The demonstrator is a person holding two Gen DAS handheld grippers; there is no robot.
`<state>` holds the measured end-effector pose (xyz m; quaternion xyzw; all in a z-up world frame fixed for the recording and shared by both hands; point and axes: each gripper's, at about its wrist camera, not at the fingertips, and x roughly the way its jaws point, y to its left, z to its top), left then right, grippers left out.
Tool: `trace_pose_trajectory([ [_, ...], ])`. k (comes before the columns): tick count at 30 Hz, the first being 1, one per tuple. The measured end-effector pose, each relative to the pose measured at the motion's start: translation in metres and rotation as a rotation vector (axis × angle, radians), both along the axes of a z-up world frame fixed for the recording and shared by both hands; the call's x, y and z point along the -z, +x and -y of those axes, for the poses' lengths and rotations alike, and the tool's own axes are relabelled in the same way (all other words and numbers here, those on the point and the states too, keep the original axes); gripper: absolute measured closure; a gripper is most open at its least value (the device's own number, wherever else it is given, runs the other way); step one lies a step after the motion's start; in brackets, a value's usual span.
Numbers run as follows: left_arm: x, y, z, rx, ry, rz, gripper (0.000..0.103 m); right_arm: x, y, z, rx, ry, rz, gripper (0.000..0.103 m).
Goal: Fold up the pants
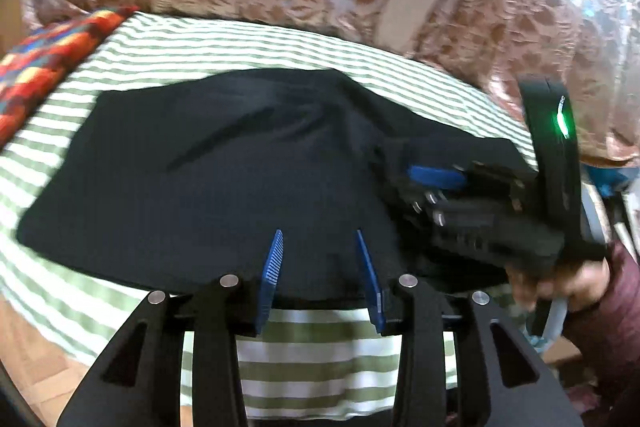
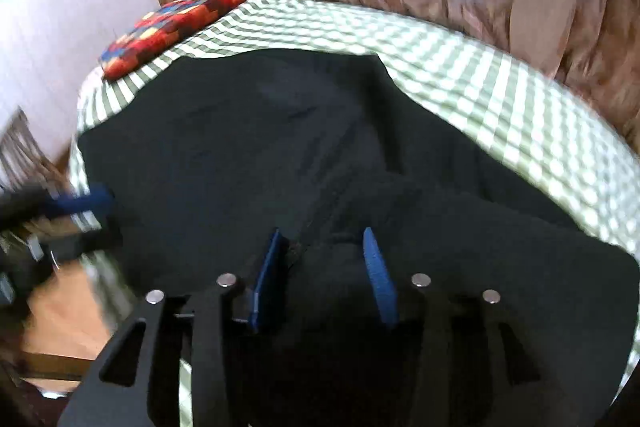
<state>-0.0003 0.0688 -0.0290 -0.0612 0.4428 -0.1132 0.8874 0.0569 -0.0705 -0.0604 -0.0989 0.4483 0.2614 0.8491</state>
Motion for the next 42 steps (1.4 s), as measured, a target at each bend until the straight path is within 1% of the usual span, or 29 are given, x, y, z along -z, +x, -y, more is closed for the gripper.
trace_pose_trajectory([
  [1,0.000,0.000,-0.005,-0.029,0.028,0.003,0.058,0.002,-0.007,-0.006,-0.008,-0.041,0.050,0.057],
  [2,-0.001,0.001,-0.009,-0.049,0.043,0.006,0.055,0.002,-0.009,-0.007,-0.007,-0.052,0.065,0.057],
  [6,-0.001,0.001,-0.025,-0.116,0.083,0.002,0.055,-0.001,-0.005,-0.002,0.032,-0.012,0.042,0.055],
  [8,-0.002,0.000,-0.030,-0.139,0.101,0.004,0.055,-0.004,-0.010,-0.001,0.038,-0.008,0.043,0.051],
  [10,-0.004,-0.001,-0.037,-0.158,0.105,0.005,0.055,-0.011,-0.015,0.000,0.040,0.010,0.043,0.044],
  [12,-0.005,-0.003,-0.043,-0.177,0.119,0.007,0.055,-0.020,-0.019,0.002,0.046,0.030,0.050,0.043],
  [16,-0.007,-0.007,-0.053,-0.218,0.155,0.010,0.055,-0.041,-0.029,0.011,0.066,0.083,0.079,0.034],
  [17,-0.007,-0.008,-0.058,-0.235,0.164,0.008,0.054,-0.047,-0.032,0.015,0.074,0.101,0.086,0.032],
  [18,-0.006,-0.009,-0.063,-0.253,0.166,0.003,0.047,-0.052,-0.035,0.019,0.081,0.112,0.092,0.031],
  [20,-0.002,-0.012,-0.080,-0.309,0.154,-0.016,0.045,-0.058,-0.040,0.027,0.099,0.125,0.100,0.030],
  [21,0.001,-0.013,-0.090,-0.337,0.134,-0.030,0.045,-0.060,-0.042,0.033,0.113,0.134,0.100,0.027],
  [22,0.005,-0.015,-0.106,-0.377,0.073,-0.053,0.045,-0.061,-0.043,0.037,0.122,0.139,0.098,0.027],
  [24,0.011,-0.020,-0.131,-0.445,-0.021,-0.088,0.045,-0.060,-0.047,0.048,0.151,0.148,0.092,0.027],
  [25,0.014,-0.024,-0.148,-0.494,-0.077,-0.104,0.045,-0.060,-0.049,0.052,0.162,0.154,0.088,0.027],
  [28,0.021,-0.035,-0.183,-0.595,-0.225,-0.124,0.045,-0.054,-0.051,0.066,0.207,0.167,0.058,0.027],
  [33,0.038,-0.043,-0.218,-0.698,-0.409,-0.142,0.045,-0.044,-0.052,0.084,0.276,0.190,0.016,0.027],
  [36,0.045,-0.041,-0.223,-0.717,-0.458,-0.153,0.045,-0.045,-0.053,0.086,0.285,0.197,0.020,0.027],
  [42,0.056,-0.023,-0.230,-0.766,-0.480,-0.162,0.045,-0.045,-0.055,0.081,0.260,0.188,0.026,0.026],
])
